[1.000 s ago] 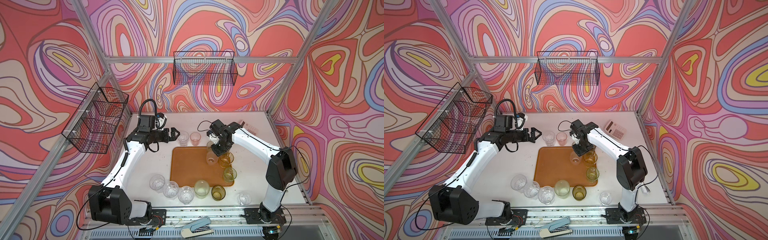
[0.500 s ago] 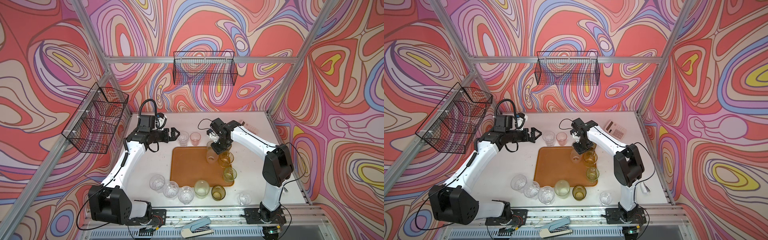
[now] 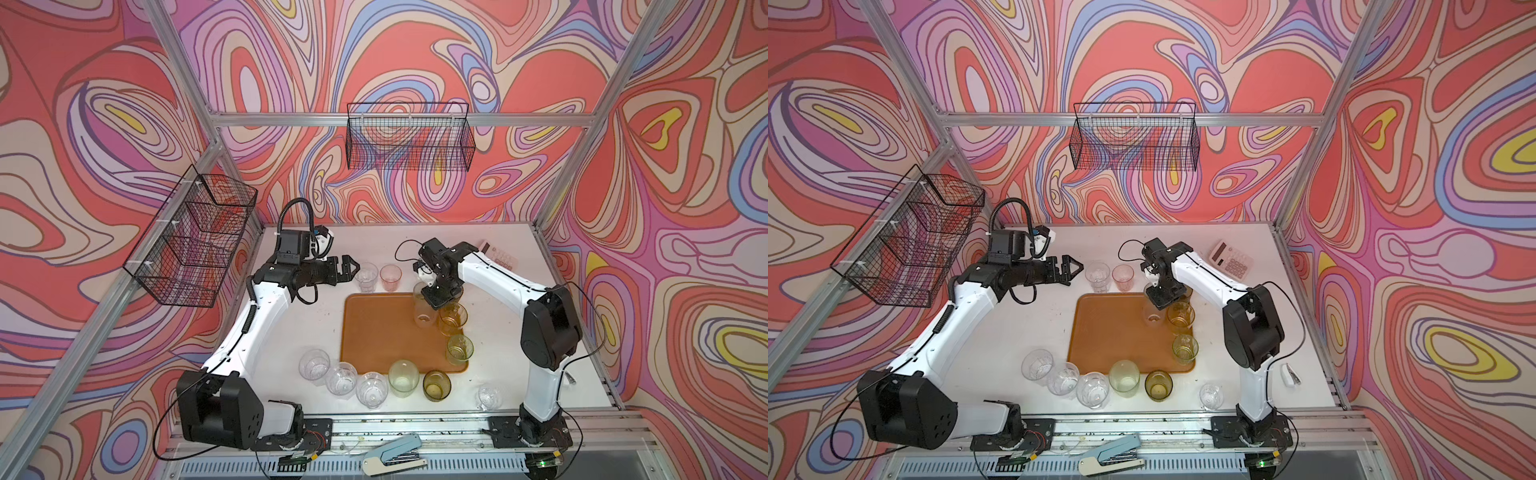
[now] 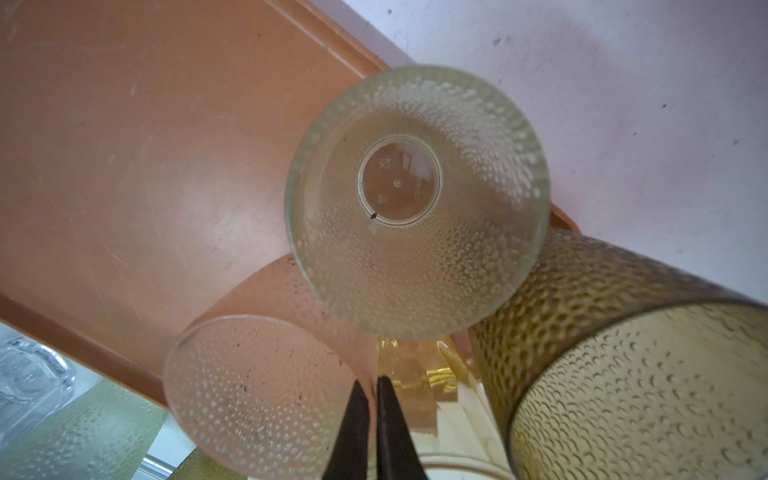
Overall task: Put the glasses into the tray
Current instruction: 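Lower the pink glass onto the tray beside the yellow glasses, open right gripper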
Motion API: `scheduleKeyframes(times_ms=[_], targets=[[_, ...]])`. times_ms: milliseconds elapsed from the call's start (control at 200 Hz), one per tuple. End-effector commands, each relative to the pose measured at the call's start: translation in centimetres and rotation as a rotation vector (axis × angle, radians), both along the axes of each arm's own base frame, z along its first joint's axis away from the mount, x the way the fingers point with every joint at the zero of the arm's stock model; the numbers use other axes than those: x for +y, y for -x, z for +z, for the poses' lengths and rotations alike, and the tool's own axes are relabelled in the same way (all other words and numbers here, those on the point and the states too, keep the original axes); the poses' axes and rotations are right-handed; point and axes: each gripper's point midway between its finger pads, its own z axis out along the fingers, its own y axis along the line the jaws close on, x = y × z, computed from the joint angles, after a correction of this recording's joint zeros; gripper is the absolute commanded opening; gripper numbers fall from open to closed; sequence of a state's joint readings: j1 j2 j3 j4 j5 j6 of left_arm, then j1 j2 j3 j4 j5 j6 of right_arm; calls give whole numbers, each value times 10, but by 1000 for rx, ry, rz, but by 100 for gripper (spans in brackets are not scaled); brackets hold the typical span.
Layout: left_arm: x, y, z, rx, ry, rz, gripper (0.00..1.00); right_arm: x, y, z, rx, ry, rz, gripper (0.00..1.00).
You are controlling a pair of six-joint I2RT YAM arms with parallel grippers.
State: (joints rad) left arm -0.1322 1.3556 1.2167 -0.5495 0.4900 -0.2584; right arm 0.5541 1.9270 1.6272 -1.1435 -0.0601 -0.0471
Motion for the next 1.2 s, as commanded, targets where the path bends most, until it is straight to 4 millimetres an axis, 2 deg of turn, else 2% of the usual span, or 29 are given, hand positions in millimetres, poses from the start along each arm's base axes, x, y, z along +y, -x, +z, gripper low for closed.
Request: scheduleKeyframes(times_ms=[0,576,1197], targets=[[-2,3,-1,1,-11,-13,100,-1,-5,-4,-3,7,3,0],[-1,3,-1,-2,-17,-10,100,-2,-5,-14,23,24,4,0],[-1,4,0,-4,-15,-13,100,-2,-9,2,-5,23,0,11]])
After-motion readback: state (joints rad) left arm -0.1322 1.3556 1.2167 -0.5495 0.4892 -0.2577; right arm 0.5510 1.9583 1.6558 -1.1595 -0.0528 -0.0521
